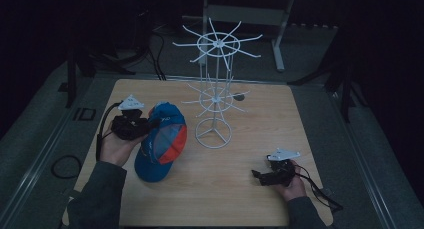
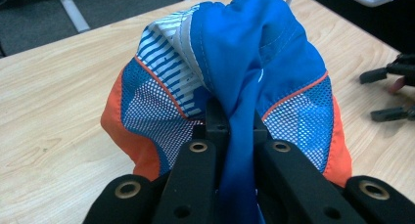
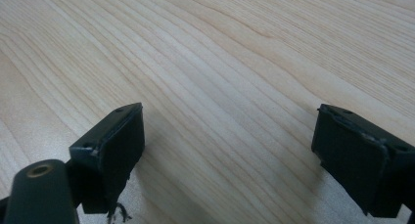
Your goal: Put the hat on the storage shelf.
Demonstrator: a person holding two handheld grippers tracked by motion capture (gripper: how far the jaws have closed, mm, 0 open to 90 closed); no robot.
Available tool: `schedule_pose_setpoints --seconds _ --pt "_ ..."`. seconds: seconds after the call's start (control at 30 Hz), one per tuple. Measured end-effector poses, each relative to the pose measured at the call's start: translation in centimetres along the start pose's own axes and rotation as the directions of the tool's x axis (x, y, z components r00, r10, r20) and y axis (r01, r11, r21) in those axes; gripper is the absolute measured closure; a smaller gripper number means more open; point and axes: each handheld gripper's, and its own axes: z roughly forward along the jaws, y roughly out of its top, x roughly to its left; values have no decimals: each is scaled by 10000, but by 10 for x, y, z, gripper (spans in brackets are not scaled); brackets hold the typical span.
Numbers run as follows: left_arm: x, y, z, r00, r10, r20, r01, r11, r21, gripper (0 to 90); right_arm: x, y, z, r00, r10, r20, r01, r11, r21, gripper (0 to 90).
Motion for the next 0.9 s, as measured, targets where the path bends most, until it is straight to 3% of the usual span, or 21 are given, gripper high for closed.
schedule_pose_setpoints --seconds 0.9 --pt "-2 11 -18 9994 285 -186 -296 9977 -617 880 0 0 0 10000 22 1 -22 10000 13 121"
